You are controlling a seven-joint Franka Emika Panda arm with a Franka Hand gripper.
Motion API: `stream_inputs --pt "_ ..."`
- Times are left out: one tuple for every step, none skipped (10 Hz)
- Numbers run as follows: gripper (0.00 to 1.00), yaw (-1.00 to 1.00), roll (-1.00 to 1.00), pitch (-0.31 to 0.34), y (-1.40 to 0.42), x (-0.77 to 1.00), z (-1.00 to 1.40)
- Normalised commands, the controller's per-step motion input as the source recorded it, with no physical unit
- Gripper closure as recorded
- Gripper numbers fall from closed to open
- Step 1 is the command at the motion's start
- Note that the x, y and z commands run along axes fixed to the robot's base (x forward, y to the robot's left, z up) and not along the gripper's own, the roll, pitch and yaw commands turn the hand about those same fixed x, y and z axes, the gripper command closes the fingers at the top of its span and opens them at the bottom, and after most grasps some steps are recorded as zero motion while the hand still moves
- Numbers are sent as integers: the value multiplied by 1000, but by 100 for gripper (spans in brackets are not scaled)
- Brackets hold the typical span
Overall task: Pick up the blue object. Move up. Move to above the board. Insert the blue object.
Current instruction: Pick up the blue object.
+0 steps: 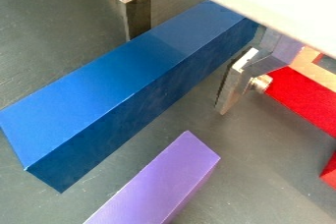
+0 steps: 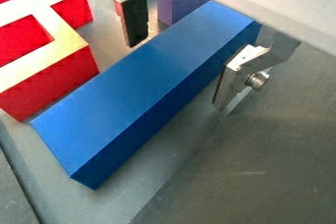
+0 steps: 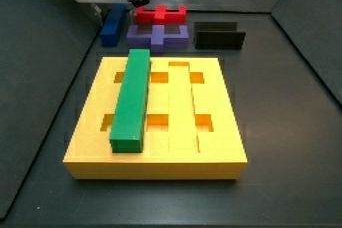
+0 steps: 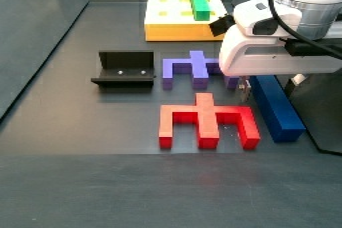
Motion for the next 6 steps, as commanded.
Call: stream_inputs --pt "0 0 0 0 -17 0 -74" --pt "0 0 0 0 -17 0 -40" --pt "0 0 0 0 -17 3 0" --pt "0 0 0 -4 -31 -14 0" --pt "0 -114 0 -6 -14 -106 -26" --pt "0 -137 0 0 -43 -46 -20"
